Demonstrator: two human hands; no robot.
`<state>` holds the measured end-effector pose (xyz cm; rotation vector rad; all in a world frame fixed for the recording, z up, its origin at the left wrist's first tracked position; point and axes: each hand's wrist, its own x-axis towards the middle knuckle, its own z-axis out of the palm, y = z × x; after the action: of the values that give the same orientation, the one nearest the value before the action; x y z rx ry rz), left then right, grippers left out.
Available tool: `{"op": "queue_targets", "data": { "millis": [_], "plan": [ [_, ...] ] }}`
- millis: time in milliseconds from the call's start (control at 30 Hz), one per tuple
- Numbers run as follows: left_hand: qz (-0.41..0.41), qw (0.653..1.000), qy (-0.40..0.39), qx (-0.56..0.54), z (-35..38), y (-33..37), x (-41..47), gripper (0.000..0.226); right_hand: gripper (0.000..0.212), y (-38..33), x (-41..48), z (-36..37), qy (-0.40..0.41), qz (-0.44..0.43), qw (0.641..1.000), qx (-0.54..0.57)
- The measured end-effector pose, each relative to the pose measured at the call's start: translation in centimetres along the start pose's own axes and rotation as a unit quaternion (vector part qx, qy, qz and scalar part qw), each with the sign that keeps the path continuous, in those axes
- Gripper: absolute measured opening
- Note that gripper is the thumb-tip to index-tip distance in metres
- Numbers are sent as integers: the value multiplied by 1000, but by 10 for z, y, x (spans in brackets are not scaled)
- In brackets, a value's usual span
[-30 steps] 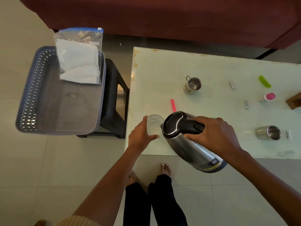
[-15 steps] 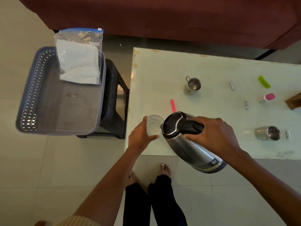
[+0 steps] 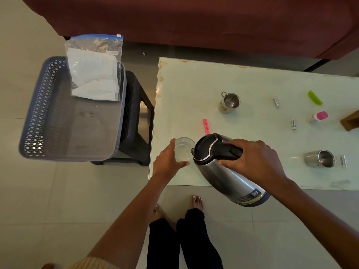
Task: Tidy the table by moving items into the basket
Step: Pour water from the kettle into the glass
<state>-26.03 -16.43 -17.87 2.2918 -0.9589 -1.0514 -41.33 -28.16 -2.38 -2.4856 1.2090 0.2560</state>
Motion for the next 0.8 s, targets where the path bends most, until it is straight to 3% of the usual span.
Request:
{"op": "queue_targets", "data": {
  "millis": [800],
  "plan": [
    [-5, 1000, -5, -1, -3, 5, -3, 89, 51, -1, 1, 0, 0, 9, 1000, -9]
  ]
}}
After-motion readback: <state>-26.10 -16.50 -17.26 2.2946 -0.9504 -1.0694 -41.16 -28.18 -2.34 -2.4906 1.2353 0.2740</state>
